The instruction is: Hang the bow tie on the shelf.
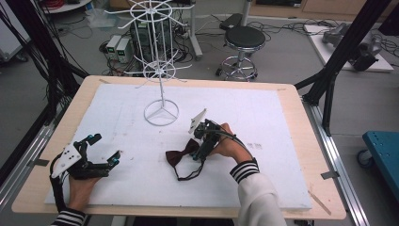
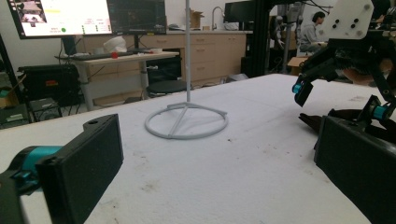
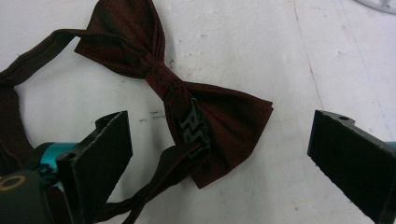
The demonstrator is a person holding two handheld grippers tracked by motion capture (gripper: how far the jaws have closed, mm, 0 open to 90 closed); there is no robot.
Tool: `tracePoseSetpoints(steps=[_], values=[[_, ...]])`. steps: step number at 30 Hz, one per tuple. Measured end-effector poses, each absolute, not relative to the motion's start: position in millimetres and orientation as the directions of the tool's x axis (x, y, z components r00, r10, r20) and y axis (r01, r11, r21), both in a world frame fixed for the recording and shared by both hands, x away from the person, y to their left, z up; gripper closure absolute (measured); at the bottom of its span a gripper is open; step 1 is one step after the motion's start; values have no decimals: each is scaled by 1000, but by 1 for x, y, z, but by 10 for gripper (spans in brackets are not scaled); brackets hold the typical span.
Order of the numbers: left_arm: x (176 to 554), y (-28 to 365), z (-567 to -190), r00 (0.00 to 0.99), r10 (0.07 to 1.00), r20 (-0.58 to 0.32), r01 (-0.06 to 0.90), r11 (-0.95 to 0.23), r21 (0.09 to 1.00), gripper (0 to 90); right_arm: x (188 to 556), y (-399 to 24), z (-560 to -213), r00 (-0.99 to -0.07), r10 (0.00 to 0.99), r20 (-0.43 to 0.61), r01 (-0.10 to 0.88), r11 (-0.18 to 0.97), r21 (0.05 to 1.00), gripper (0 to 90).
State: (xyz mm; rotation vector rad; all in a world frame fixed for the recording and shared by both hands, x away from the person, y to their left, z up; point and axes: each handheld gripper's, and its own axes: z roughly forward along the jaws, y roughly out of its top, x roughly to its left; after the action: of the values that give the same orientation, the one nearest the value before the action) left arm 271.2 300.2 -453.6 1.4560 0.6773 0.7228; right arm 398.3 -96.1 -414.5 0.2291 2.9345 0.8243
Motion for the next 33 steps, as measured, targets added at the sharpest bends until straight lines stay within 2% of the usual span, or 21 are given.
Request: tracePoseSetpoints(steps=[3, 4, 13, 14, 18, 25, 29, 31, 32, 33], values=[[271, 300, -454, 624, 781, 25, -25, -12, 1000, 17, 399, -95, -416, -985, 169, -26, 132, 845, 518, 61], [271, 300, -454, 625, 780, 26, -25, -14, 1000, 17, 400, -95, -417, -986, 168, -22, 133, 848, 513, 107], [271, 300, -454, 626, 779, 25, -25, -12, 1000, 17, 401, -95, -419, -986, 165, -16, 134, 851, 508, 172], [271, 300, -454, 626, 780, 26, -25, -13, 1000, 17, 402, -95, -419, -986, 165, -3, 142, 856, 498, 224], [271, 300, -454, 626, 779, 26, -26, -13, 1000, 17, 402, -96, -419, -987, 162, -9, 137, 863, 486, 258], [271, 300, -454, 627, 779, 26, -26, -12, 1000, 17, 402, -98, -418, -987, 159, 12, 145, 868, 474, 432], [271, 300, -454, 626, 779, 23, -25, -9, 1000, 17, 402, -99, -418, -989, 145, 2, 129, 870, 475, 497], [271, 300, -454, 626, 779, 23, -25, -9, 1000, 17, 401, -99, -416, -990, 139, -5, 121, 878, 463, 572], [271, 300, -454, 626, 779, 26, -26, -13, 1000, 17, 401, -99, -415, -992, 125, -18, 104, 889, 446, 652], [271, 300, -454, 626, 779, 26, -26, -13, 1000, 17, 401, -99, -415, -992, 125, -18, 104, 889, 446, 652]])
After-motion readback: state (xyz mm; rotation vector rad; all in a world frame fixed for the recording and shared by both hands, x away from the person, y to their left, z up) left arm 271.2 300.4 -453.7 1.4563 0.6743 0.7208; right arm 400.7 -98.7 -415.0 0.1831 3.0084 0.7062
